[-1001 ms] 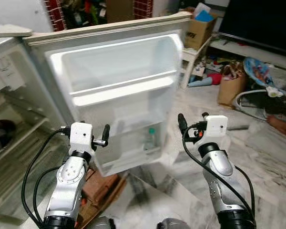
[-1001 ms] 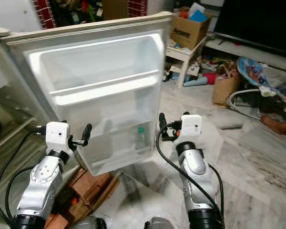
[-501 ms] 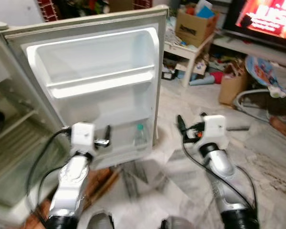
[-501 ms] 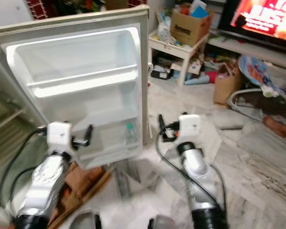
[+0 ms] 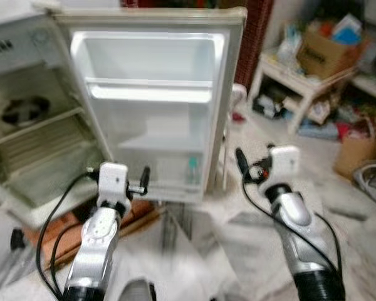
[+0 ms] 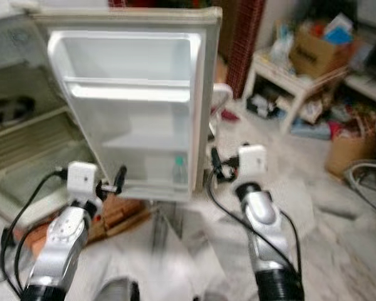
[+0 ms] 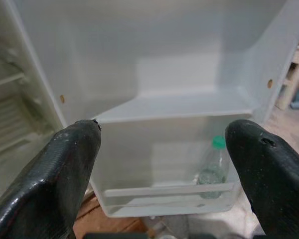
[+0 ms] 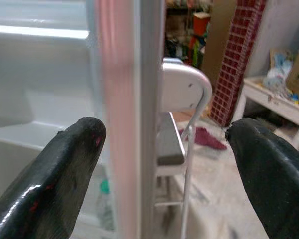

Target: Restocking fridge

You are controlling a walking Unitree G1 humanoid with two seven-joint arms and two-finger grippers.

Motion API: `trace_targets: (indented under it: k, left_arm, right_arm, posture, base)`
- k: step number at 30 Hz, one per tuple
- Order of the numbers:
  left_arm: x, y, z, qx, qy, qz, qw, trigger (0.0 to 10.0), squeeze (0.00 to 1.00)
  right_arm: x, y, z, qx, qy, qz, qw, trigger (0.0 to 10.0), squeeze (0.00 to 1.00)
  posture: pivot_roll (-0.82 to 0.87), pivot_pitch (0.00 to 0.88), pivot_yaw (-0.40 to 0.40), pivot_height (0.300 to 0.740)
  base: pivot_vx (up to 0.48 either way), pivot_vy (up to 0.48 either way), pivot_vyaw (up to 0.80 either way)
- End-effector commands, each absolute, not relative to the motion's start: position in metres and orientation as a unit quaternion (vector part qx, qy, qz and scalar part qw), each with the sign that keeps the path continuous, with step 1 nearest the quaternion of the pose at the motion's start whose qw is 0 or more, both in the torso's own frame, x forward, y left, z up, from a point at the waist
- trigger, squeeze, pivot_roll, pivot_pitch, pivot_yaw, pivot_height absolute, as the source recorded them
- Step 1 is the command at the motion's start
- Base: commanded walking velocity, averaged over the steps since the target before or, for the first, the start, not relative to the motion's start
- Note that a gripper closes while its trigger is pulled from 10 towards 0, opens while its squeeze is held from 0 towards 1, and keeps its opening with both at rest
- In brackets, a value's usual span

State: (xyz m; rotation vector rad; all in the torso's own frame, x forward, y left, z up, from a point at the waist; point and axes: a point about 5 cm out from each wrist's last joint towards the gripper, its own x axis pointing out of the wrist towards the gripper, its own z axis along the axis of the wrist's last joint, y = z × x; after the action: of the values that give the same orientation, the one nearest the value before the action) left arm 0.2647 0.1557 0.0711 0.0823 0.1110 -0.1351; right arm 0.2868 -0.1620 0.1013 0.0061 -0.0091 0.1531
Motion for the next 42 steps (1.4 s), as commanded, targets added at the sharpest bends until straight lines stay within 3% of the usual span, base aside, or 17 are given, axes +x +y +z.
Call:
trace_targets:
  k: [1,27,31,37,42]
  left_arm:
    - [0.265,0.161,0.071,0.048,0.057,-0.060,0.995,10.0,0.00]
    - [0.266,0.164,0.071,0.053,0.057,-0.054,0.996,10.0,0.00]
    - [0.263,0.181,0.071,0.063,0.054,0.003,0.997,10.0,0.00]
    - [0.256,0.190,0.069,0.063,0.052,-0.002,0.997,10.0,0.00]
    - [0.261,0.183,0.072,0.057,0.039,-0.010,0.998,10.0,0.00]
  right_arm:
    - [0.289,-0.154,0.103,0.005,-0.010,0.088,0.996,10.0,0.00]
    - [0.287,-0.151,0.100,0.007,-0.009,0.097,0.995,10.0,0.00]
    - [0.287,-0.155,0.104,0.006,-0.026,0.082,0.996,10.0,0.00]
    - [0.284,-0.162,0.103,0.014,-0.026,0.061,0.998,10.0,0.00]
    - [0.286,-0.158,0.106,-0.015,-0.036,0.079,0.996,10.0,0.00]
  posture:
    - [-0.05,0.021,-0.008,0.740]
    - [-0.05,0.030,0.000,0.740]
    - [-0.05,0.029,0.003,0.740]
    - [-0.06,0.030,0.003,0.740]
    - [-0.06,0.031,-0.002,0.740]
  base:
    - [0.000,-0.472,0.80]
    - [0.000,-0.453,0.80]
    - [0.000,0.000,0.80]
    - [0.000,0.000,0.37]
    - [0.000,0.000,0.00]
